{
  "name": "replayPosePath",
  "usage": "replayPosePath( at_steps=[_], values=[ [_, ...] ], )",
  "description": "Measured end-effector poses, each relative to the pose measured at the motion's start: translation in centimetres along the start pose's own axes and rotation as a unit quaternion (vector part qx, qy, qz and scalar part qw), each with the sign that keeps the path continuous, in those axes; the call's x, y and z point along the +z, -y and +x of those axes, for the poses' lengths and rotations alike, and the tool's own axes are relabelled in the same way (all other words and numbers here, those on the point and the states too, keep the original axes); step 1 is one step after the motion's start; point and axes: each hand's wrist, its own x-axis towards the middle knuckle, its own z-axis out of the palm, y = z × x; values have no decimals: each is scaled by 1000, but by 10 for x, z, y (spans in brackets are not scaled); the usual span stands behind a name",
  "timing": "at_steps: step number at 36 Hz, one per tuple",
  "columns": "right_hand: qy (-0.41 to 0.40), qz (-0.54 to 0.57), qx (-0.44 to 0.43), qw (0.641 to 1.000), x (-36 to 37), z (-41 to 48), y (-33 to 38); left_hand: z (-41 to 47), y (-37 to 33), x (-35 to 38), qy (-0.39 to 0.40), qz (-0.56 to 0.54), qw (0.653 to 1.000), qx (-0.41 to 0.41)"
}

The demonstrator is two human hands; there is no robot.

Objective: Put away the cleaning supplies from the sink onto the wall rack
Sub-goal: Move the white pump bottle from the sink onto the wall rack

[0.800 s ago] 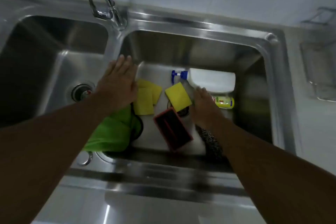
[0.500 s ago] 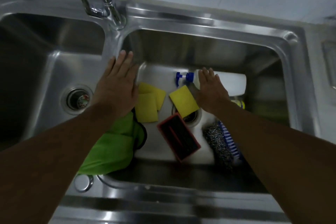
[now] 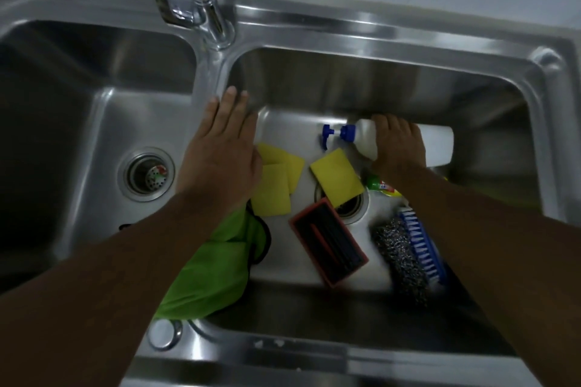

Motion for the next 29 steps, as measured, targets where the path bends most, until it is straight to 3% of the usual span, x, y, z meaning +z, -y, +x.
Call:
replayPosePath(
  at_steps=[4, 10, 15, 22, 29],
  values=[
    [-21, 24, -6, 999, -4, -6, -4, 1, -1, -3, -6, -13, 1000, -3],
    [-126, 117, -55, 984, -17, -35, -14, 0, -2, -7, 9, -24, 1000, -2],
    [-172, 193, -74, 963, -35, -62, -22, -6, -6, -16, 65, -46, 997, -12],
    [-222, 347, -25, 911, -70, -108, -30, -31, -51, -43, 149, -68, 985, -59],
    [-252, 450, 27, 856, -115, -164, -38, -30, -118, -100, 118, -88, 989, -21]
  ],
)
